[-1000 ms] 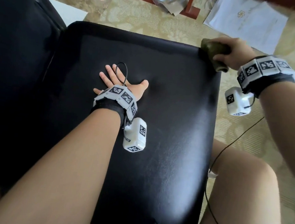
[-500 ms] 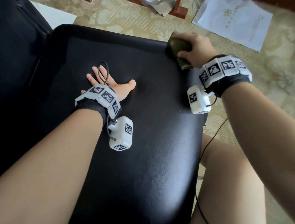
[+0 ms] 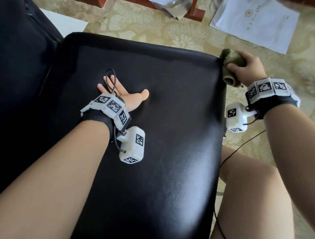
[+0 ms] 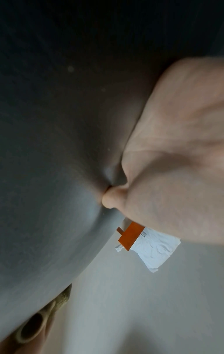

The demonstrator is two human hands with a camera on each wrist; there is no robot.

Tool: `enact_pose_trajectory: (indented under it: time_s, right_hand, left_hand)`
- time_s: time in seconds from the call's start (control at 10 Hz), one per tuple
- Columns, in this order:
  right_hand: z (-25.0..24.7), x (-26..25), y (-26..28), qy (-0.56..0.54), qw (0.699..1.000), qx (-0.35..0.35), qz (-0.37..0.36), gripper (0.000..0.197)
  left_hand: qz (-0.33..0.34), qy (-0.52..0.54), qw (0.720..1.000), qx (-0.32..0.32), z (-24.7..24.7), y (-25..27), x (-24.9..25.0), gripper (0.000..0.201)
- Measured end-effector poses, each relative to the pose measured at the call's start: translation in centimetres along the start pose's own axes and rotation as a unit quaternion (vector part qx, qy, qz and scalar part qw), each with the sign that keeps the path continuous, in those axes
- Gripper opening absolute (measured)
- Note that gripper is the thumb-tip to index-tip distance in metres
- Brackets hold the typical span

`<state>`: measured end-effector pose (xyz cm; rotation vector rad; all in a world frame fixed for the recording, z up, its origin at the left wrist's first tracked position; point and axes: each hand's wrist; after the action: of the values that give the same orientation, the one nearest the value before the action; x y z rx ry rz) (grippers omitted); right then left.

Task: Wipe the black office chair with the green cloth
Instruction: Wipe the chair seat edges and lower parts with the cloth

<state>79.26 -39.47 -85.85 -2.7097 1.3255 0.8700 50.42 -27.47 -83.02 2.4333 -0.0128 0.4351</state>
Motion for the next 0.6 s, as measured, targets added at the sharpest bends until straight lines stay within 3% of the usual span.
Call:
enact_pose_trajectory:
  time_s: [0.1,0.3,0.4,0.5,0.6]
  right_hand:
    - [-0.3,-1.6,-0.3,0.011,1.0,0.0,0.009,0.052]
    - [-0.2,-4.8,0.2,0.041,0.997,-0.012,-0.063,0.047]
    - [-0.5,-3.6,0.5,0.023,0.999,-0.012,-0.032,0.046]
    - [-0.1,-1.1,1.3,-0.026,0.999,0.02,0.01,0.045]
    - [0.7,1.1,1.8,-0.166,0.983,-0.001,0.084,0.039]
  left_hand:
    - [0.004,0.004,1.0,-0.011,-0.1,0.3,0.1,0.101]
    - [0.003,0.016,1.0,0.004,0.2,0.3,0.0,0.1]
    - [-0.019,0.072,0.997,0.01,1.1,-0.7,-0.3,0.129]
    - [-0.024,0.088,0.996,0.015,1.4,-0.8,-0.1,0.141]
    - [-0.015,0.063,0.998,0.013,1.0,-0.3,0.2,0.132]
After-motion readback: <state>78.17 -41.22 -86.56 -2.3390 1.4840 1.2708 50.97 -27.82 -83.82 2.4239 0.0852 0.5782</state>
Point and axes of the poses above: each hand's wrist, its own y-axis away from the middle knuckle, its own z-axis out of the palm, x = y × z, and after that the axes turned 13 degrees about y, right-handed
